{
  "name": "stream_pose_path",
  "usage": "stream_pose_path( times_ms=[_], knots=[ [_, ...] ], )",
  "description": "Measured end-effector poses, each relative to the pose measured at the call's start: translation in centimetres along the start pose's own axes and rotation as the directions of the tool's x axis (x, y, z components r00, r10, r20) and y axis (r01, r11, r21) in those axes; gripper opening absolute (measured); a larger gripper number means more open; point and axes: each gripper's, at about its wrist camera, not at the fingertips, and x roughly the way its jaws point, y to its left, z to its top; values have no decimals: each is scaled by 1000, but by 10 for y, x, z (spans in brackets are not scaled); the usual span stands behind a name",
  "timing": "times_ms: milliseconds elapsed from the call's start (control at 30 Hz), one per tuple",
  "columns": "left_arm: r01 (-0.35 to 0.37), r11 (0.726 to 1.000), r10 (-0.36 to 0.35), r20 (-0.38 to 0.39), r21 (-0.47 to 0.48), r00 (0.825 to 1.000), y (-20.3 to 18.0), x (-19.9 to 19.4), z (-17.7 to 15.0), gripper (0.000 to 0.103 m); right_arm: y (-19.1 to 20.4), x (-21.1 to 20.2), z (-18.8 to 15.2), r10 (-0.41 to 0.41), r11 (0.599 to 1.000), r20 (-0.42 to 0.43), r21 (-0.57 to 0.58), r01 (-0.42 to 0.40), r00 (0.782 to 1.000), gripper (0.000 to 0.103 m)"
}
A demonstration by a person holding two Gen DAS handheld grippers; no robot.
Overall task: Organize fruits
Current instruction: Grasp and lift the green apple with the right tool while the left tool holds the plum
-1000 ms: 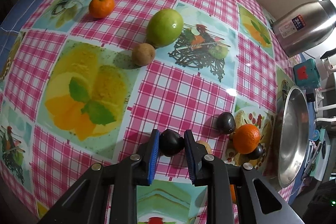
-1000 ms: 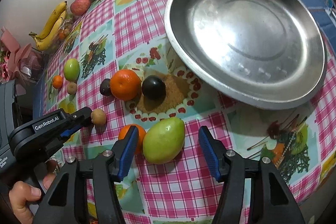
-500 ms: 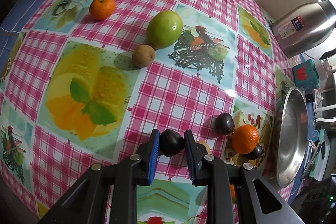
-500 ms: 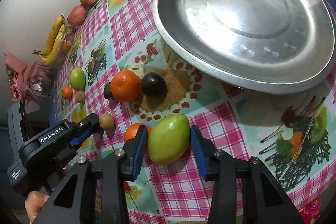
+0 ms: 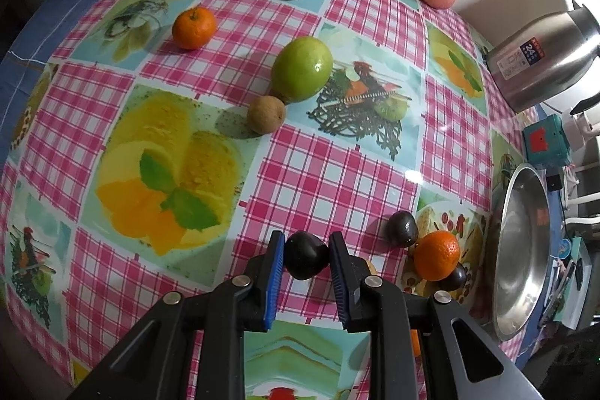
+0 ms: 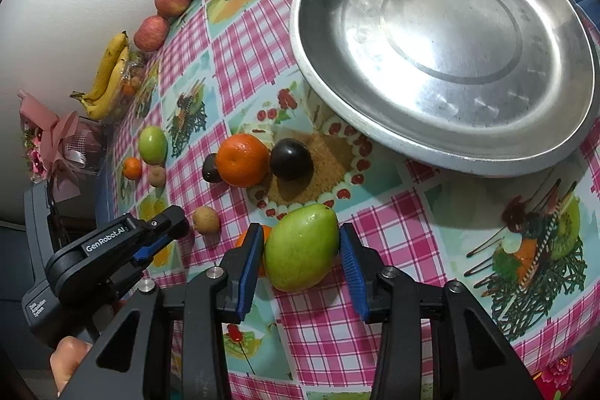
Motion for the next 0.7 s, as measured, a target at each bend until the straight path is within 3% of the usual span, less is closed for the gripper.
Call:
stream_pose_path(
  times_ms=[367, 467, 567, 700],
  knots=[
    [-21, 1000, 19, 84, 22, 996, -7, -23, 2, 26, 20, -33, 4, 16, 995, 134, -97, -3, 991, 42],
    [-26, 999, 23, 101, 34, 995, -9, -28, 2, 26, 21, -36, 5, 18, 995, 144, -104, -3, 989, 39],
    [-30, 999, 26, 102, 43, 994, -14, -28, 3, 26, 19, -38, 7, 27, 994, 141, -107, -12, 990, 27],
    [-34, 998, 30, 87, 44, 996, -14, -24, 2, 26, 18, -36, 8, 7, 993, 135, -114, 9, 991, 27]
  ],
)
